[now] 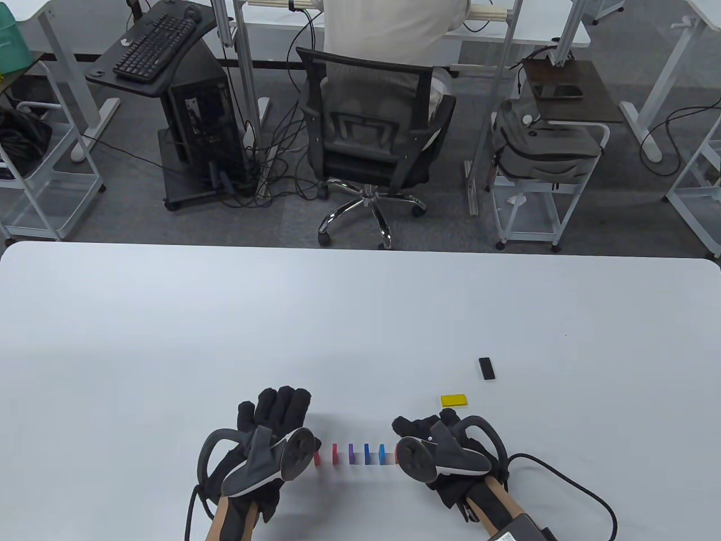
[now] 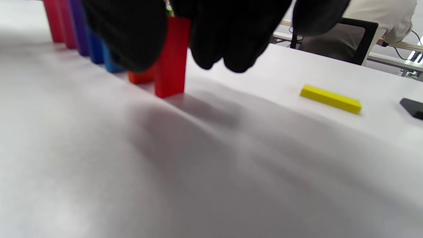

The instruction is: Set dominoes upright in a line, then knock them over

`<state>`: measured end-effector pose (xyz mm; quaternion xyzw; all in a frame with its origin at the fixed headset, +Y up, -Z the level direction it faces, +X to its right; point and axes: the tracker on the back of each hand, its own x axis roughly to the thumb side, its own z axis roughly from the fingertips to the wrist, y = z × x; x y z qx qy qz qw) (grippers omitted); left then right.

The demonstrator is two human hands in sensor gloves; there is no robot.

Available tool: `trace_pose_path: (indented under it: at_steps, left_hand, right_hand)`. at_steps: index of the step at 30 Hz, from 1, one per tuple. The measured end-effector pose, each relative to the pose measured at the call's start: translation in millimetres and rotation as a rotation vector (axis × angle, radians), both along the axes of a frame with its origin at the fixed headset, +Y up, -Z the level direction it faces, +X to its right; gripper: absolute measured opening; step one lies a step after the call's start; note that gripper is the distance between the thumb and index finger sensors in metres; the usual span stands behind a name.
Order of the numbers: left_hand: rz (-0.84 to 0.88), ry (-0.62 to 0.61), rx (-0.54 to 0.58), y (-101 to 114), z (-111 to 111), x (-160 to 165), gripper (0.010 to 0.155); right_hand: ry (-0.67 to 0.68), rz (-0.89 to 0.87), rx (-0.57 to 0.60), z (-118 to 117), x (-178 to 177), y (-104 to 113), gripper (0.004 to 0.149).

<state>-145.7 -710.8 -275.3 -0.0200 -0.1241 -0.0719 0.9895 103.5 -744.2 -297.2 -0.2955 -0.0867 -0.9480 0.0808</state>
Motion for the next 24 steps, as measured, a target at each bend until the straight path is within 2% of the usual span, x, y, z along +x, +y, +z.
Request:
trace_pose_path:
  at_steps: [12,16,24]
  left_hand:
    - [0.004,-0.002,0.018,0.9,-0.5,-0.5,0.079]
    - [0.001,-0.001,0.022,1.0,-0.2,-0.8,0.079]
    - [-0.015,0.012,0.014,-0.8,-1.2,-2.3,0.079]
  right_hand:
    - [-0.140,-0.018,0.057,-19.6,39.6,26.5,0.075]
    - [-0.193,0.022,0.091,-37.6,51.8,20.4,0.071]
    - [-0.258,0.089,0.056,-73.4,56.1,-7.6,0.062]
